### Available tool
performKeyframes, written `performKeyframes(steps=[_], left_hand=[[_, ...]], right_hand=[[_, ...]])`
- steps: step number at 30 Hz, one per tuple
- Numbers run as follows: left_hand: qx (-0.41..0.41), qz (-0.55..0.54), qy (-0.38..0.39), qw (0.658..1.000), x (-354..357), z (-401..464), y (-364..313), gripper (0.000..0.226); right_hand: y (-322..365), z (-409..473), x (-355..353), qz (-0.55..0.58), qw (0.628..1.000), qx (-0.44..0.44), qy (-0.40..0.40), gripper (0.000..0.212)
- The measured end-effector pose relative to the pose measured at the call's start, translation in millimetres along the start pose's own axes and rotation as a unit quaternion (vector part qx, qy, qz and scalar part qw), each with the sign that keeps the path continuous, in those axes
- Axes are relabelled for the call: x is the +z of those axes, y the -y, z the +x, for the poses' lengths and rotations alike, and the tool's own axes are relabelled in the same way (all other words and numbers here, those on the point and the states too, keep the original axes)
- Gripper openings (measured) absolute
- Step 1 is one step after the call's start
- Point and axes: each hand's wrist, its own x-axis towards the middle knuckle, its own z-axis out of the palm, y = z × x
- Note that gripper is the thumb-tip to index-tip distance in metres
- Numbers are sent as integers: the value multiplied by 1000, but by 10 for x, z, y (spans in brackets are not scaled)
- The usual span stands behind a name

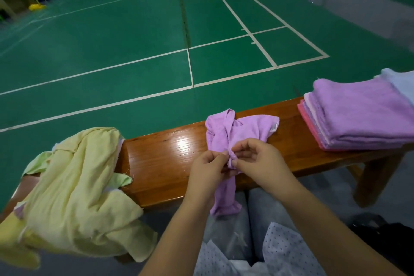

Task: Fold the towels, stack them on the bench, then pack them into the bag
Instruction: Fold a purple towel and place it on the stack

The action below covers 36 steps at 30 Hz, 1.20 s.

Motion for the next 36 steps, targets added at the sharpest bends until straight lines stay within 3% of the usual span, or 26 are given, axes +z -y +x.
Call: performKeyframes(steps=[5, 10, 13, 17, 25, 36], left_hand=[[-13, -79, 12, 997, -20, 6, 33, 15], [8, -96, 99, 990, -22, -70, 93, 17], [26, -42, 75, 996, -17, -82, 133, 22], [57, 18, 25, 998, -12, -79, 160, 11], [187, 165, 1, 968, -40, -90, 175, 7], [204, 164, 3, 965, -15, -61, 196, 8]], right_hand=[[6, -24, -1, -89, 995, -33, -25, 26], [-11, -56, -29, -175, 973, -122, -91, 15], [-43, -72, -23, -165, 976, -102, -97, 13], [-72, -76, -8, -170, 976, -90, -105, 13], [-25, -115, -33, -87, 989, -58, -104, 13], [-38, -187, -65, -41, 994, -57, -89, 18]])
